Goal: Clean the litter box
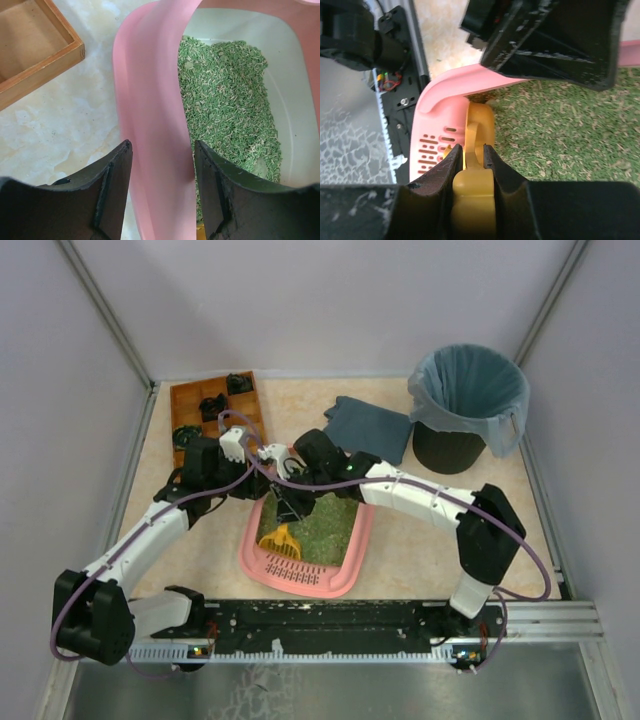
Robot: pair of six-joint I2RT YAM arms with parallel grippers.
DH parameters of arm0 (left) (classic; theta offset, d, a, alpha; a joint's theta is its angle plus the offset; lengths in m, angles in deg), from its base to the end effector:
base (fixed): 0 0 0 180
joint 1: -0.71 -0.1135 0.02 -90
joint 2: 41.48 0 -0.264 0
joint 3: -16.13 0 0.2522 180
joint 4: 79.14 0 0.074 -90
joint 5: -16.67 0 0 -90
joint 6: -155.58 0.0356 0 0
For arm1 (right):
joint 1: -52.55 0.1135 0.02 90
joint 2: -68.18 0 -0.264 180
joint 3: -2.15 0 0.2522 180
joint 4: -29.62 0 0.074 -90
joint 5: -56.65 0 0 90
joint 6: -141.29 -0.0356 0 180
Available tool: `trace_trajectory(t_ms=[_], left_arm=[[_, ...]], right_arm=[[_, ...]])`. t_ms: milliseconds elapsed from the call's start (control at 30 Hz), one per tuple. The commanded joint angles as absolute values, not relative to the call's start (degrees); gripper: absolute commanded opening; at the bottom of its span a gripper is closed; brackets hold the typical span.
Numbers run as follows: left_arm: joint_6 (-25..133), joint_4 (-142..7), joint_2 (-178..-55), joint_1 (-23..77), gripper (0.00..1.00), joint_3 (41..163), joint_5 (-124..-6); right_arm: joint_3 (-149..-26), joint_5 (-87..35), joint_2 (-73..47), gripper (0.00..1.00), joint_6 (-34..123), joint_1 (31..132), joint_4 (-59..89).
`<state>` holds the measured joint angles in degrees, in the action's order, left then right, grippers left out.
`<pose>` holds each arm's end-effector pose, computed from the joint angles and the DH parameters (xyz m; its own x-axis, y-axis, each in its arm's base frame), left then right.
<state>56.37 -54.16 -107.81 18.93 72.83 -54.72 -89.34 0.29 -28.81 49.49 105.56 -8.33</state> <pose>0.2352 -0.0894 0.2519 -0.6199 0.0444 -0.7834 0.4524 0.8360 -0.3107 0.2119 0.3141 0.2801 -0.4421 -0.5434 -0.7136 -0.8935 0.1969 0.4036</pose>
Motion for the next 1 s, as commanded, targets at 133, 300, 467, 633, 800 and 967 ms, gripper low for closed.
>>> trace_trajectory(t_ms=[133,300,467,633,800,967], left_arm=[[56.79,-53.94,-107.12,19.08,0.59,74.55,-54.28],[56.79,-53.78,-107.31,19.03,0.59,74.66,-54.67],[56.73,-53.69,-107.23,19.02,0.58,74.58,-55.07],[56.8,-53.69,-107.44,18.99,0.58,74.65,-55.05],[56.75,-53.69,-107.58,18.99,0.58,74.63,-55.05],[56.8,-53.69,-107.73,18.91,0.58,74.68,-55.13]], right_arm=[[-84.49,-28.18,-23.0,0.0,48.78,106.73,-3.32],[-84.08,-41.11,-20.16,0.0,50.33,107.56,-2.3],[-83.43,-49.16,-16.95,0.0,50.8,107.65,-1.67],[-84.21,-50.42,-12.6,0.0,51.39,107.19,-3.19],[-84.56,-41.83,-7.8,0.0,49.28,105.62,-4.45],[-83.67,-22.35,-7.35,0.0,47.44,104.14,-4.29]])
